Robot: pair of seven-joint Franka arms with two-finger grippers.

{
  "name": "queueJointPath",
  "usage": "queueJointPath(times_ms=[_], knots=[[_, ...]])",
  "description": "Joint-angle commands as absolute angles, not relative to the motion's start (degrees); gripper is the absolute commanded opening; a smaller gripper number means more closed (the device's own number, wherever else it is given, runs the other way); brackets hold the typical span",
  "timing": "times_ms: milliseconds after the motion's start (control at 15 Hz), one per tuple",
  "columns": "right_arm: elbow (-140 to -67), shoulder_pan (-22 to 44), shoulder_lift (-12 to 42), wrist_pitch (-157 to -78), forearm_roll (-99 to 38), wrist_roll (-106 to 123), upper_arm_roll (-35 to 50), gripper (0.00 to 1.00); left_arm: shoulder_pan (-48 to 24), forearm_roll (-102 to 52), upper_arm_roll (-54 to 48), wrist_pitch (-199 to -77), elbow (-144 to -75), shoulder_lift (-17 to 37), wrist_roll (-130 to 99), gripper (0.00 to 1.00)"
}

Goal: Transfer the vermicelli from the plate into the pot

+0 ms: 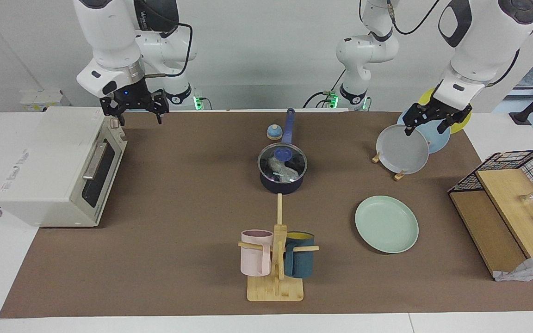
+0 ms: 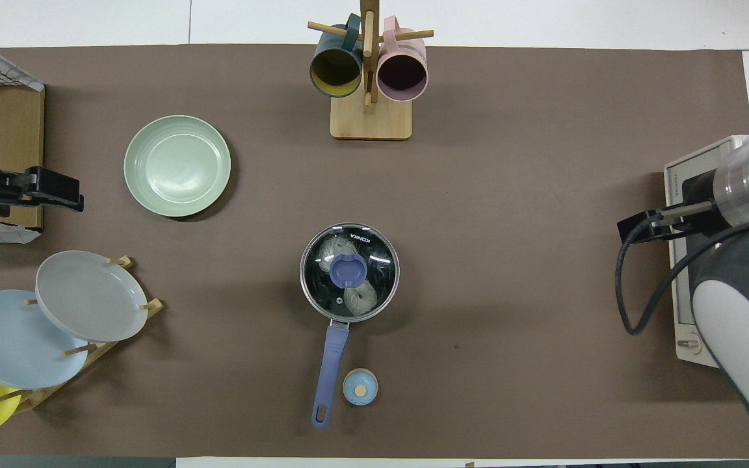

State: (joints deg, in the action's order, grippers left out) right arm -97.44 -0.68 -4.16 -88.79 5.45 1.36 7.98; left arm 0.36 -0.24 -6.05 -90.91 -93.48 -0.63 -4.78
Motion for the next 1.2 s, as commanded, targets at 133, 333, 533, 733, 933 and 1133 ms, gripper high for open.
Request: queueJointPath(times_ms=[133,333,533,733,933,1133], knots=[[-95.4,2.2,-2.9,-86.2,4.3,2.0,6.2,1.00,1.3,-1.0,-6.6,-91.5,-95.4,-2.4,-4.3,1.00],[-96.7,2.5,-3.0,-86.6,4.2,2.0,5.9,1.00,1.3,-1.0,-6.6,-91.5,-95.4,-2.4,-4.3,1.00],[-98.1,0.6,-3.4,-86.6,4.1,2.0,5.9,1.00,1.3,-1.0,-6.6,-91.5,-95.4,-2.4,-4.3,1.00],[-98.4,0.5,-3.5,-86.8,4.1,3.4,5.8,1.00,1.3,-1.0,-6.6,-91.5,-95.4,-2.4,-4.3,1.00],[-98.1,0.3,-3.5,-85.9,4.1,3.5,5.6,1.00,1.3,-1.0,-6.6,-91.5,-95.4,-2.4,-4.3,1.00],[-98.0,-0.1,-3.4,-86.0,4.2,3.6,4.4,1.00,1.3,-1.0,-6.6,-91.5,-95.4,-2.4,-4.3,1.00]])
